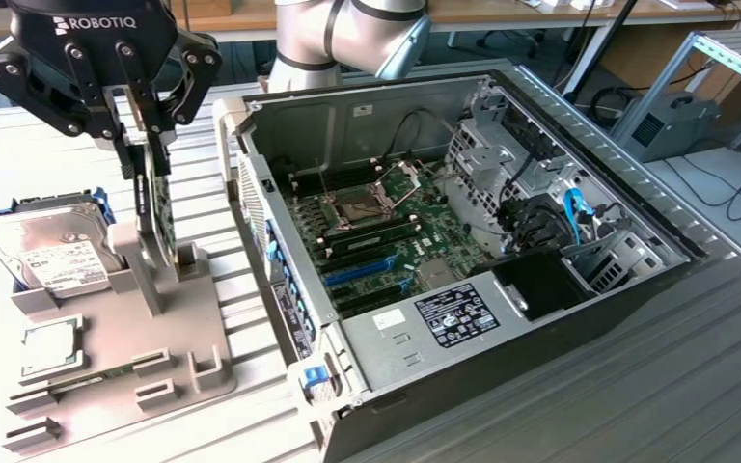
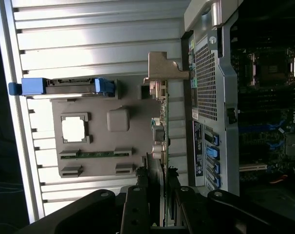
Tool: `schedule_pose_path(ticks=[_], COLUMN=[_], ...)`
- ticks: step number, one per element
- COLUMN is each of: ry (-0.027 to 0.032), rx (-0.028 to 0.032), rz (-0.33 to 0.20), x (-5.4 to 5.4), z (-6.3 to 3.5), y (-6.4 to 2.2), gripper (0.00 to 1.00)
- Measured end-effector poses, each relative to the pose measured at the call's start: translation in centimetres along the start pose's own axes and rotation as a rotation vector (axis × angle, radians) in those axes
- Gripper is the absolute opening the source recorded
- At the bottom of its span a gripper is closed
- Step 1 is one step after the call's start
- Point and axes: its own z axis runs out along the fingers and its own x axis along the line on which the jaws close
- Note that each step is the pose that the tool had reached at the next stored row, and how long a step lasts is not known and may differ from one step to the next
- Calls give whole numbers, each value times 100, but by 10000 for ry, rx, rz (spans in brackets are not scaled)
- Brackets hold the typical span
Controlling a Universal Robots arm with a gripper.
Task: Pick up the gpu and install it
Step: 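Pick up the gpu and move the gpu toward the slot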
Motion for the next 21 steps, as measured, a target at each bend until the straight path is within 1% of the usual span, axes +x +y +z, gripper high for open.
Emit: schedule_pose_path(ticks=[5,21], ry=[0,0], rx=[0,0], rz=[0,1], x=[-31,-193], z=[1,6], y=[3,16], gripper=[26,26])
